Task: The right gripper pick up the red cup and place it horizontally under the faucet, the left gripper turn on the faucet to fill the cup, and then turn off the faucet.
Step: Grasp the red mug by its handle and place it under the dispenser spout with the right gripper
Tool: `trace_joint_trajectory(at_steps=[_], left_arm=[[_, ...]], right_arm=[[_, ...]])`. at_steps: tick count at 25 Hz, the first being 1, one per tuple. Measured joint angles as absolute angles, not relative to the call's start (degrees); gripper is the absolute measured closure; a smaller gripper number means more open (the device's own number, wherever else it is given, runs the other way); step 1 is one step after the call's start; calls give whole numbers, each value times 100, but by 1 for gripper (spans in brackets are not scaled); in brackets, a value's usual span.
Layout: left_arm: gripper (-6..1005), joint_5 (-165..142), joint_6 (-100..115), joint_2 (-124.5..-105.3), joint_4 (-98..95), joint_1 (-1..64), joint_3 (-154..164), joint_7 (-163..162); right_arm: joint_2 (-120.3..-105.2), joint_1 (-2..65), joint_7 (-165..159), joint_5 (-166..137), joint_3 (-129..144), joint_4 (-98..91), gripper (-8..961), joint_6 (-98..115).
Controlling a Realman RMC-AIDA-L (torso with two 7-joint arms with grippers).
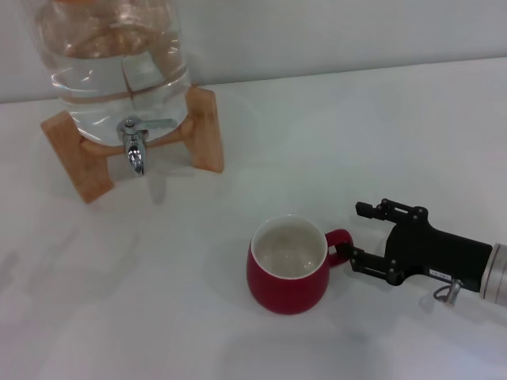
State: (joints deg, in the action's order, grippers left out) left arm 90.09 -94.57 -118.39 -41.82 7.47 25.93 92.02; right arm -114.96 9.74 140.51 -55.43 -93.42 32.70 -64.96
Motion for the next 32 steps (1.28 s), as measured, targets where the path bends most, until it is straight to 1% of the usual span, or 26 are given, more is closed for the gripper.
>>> trace_joint_trajectory(at_steps=[8, 16, 22, 27, 32], left_arm=[[123, 9010, -9457, -11843, -4184, 747, 2593, 9198], [123, 9010, -9465, -11848, -4184, 747, 2593, 9194], [123, 9009, -9463, -11863, -4184, 747, 2592, 9193], [123, 9009, -9461, -11876, -4175, 744, 2593, 9203], [123, 9009, -9457, -11875, -4166, 724, 2593, 9213]], right_arm=[[-11496, 978, 14018, -5537, -9342, 3270, 279, -6473], [-11503, 979, 14010, -5536, -9324, 3269, 305, -6505], [-11524, 1043, 14006, -5532, -9269, 3259, 523, -6687], [-11537, 1071, 14029, -5221, -9048, 3212, 739, -6853], [-11540, 1091, 14046, -5099, -8912, 3194, 765, -6841]])
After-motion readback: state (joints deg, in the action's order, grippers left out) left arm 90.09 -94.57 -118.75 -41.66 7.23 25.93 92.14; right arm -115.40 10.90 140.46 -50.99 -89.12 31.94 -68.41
